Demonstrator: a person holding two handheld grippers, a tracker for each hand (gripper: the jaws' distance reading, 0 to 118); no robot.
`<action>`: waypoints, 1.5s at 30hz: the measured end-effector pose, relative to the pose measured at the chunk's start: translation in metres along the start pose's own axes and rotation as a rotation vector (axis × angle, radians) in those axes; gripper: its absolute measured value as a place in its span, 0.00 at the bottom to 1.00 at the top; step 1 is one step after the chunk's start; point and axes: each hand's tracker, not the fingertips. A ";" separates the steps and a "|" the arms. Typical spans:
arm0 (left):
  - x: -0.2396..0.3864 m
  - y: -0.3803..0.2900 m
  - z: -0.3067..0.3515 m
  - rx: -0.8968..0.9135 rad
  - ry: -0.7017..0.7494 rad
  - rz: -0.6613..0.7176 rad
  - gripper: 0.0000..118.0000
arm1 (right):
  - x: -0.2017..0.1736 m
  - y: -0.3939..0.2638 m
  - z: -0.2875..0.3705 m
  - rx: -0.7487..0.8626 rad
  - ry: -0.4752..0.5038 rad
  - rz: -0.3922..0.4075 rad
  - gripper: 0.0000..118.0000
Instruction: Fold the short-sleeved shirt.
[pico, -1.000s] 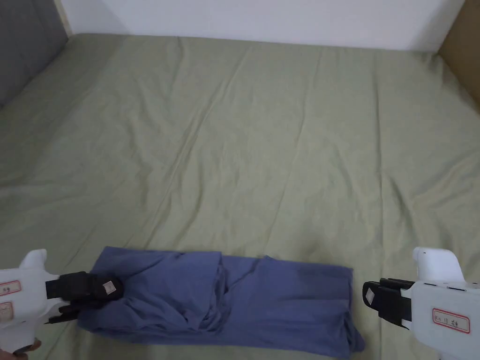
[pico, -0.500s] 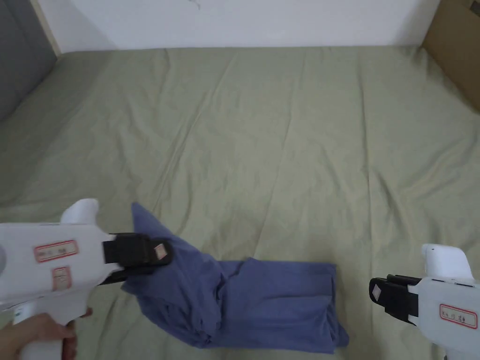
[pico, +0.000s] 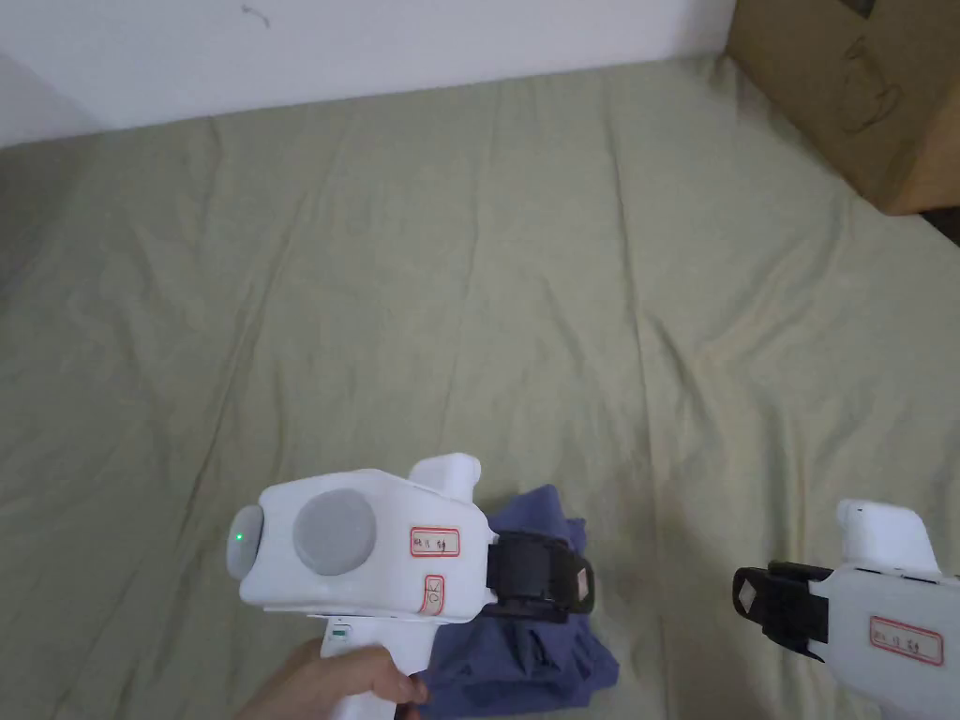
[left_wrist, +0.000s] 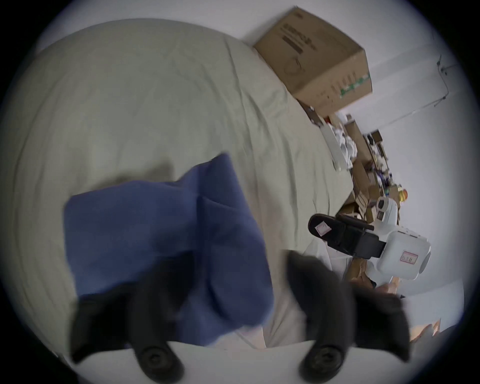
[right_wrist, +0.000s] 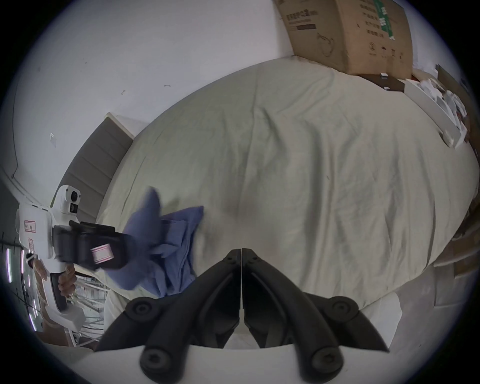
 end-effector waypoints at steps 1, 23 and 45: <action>0.001 0.000 -0.001 0.010 -0.001 -0.003 0.89 | 0.001 -0.001 0.001 -0.001 -0.008 -0.005 0.00; -0.026 -0.019 -0.039 0.052 -0.130 0.190 0.00 | -0.001 -0.008 -0.005 -0.015 0.012 0.000 0.00; -0.070 -0.054 0.062 0.264 -0.163 0.212 0.00 | -0.022 0.004 -0.007 -0.017 0.033 0.076 0.00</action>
